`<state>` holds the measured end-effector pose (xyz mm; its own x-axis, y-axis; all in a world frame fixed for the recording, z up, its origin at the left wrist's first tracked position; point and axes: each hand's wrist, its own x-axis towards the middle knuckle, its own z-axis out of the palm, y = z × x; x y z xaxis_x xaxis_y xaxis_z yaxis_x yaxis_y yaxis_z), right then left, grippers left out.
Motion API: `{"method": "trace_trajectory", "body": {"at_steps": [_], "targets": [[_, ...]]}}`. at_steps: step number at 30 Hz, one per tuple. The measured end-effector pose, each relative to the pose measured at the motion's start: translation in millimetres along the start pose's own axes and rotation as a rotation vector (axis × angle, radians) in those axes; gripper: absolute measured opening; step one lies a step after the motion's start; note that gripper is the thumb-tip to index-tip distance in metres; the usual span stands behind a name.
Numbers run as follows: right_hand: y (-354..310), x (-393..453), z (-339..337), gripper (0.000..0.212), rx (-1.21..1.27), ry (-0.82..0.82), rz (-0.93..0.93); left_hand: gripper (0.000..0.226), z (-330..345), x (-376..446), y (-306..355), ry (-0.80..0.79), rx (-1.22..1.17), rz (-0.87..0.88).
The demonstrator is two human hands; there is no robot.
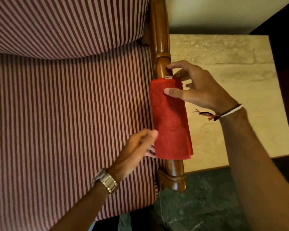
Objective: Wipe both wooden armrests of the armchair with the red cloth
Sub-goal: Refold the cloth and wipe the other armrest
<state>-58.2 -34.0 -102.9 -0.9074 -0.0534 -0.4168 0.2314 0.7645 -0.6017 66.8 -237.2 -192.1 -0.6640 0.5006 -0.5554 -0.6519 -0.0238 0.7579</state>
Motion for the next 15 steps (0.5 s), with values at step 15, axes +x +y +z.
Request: {"method": "trace_trajectory", "body": {"at_steps": [15], "targets": [[-21.5, -7.5, 15.0, 0.032, 0.16, 0.281, 0.09, 0.026, 5.9, -15.2, 11.5, 0.167, -0.006, 0.064]]}}
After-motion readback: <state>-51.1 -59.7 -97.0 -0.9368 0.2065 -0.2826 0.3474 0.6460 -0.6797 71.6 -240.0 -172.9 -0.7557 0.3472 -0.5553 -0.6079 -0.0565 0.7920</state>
